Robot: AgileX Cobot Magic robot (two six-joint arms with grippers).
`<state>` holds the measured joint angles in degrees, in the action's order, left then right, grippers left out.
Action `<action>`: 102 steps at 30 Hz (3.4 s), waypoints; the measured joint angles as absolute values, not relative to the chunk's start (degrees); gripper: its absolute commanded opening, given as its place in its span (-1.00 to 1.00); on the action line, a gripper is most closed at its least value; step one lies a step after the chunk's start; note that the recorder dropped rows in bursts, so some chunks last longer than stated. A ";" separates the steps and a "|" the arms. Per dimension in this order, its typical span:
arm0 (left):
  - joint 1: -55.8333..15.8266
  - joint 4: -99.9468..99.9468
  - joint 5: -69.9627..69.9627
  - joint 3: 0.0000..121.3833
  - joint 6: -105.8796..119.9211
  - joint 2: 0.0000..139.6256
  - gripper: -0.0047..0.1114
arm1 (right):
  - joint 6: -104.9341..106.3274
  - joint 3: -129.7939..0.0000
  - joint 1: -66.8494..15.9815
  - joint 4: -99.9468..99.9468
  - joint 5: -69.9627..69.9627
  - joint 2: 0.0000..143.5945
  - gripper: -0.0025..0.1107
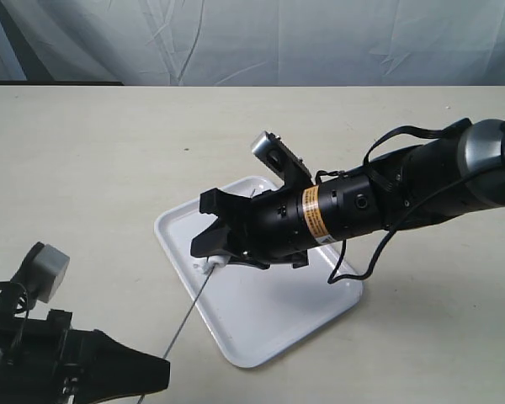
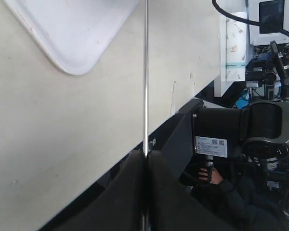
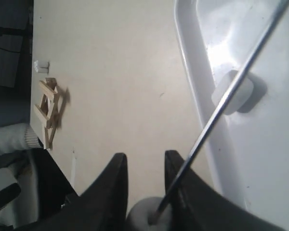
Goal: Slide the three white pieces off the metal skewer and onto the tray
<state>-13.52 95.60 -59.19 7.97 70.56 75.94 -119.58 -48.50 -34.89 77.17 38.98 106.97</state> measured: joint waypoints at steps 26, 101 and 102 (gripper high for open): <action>-13.52 97.17 -63.42 1.51 73.79 75.94 -0.92 | -119.58 -48.50 -34.89 77.17 32.47 106.97 -0.50; -13.52 94.46 -60.74 0.24 73.14 75.94 -0.92 | -119.65 -50.18 -32.26 82.05 23.52 106.97 -0.68; -13.52 95.38 -59.36 0.24 73.14 75.94 -0.92 | -119.65 -50.18 -32.26 82.55 23.07 106.97 -0.68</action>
<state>-13.52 95.38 -59.36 0.24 73.14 75.94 -119.65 -50.18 -32.26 82.55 23.07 106.97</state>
